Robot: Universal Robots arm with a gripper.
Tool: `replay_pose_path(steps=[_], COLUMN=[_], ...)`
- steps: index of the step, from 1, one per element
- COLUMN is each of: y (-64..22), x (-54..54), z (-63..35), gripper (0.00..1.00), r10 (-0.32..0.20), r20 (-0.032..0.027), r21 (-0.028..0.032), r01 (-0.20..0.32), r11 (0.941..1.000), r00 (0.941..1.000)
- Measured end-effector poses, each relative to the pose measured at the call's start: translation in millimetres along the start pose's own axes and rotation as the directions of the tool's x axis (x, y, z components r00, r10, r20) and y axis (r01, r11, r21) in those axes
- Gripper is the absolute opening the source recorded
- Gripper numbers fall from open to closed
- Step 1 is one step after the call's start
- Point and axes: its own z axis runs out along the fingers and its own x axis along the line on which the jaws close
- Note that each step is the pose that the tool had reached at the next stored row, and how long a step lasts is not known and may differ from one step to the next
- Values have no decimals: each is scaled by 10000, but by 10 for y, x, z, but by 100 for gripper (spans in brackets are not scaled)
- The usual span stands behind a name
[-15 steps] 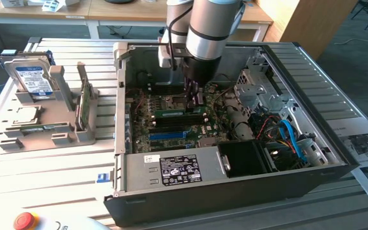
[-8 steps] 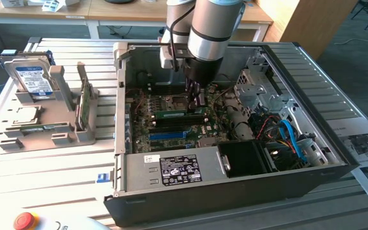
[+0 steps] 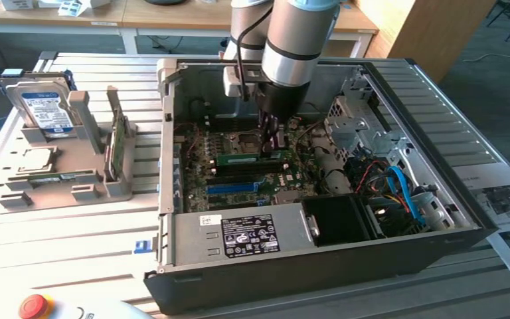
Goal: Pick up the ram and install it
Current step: 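Insert the ram into the slot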
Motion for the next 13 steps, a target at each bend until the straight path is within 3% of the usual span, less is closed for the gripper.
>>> replay_pose_path(steps=[13], y=[-4], x=[0], z=[69], gripper=[12], r10=[-1], r20=[2], r21=[2], r01=[1], r11=[10000], r00=[10000])
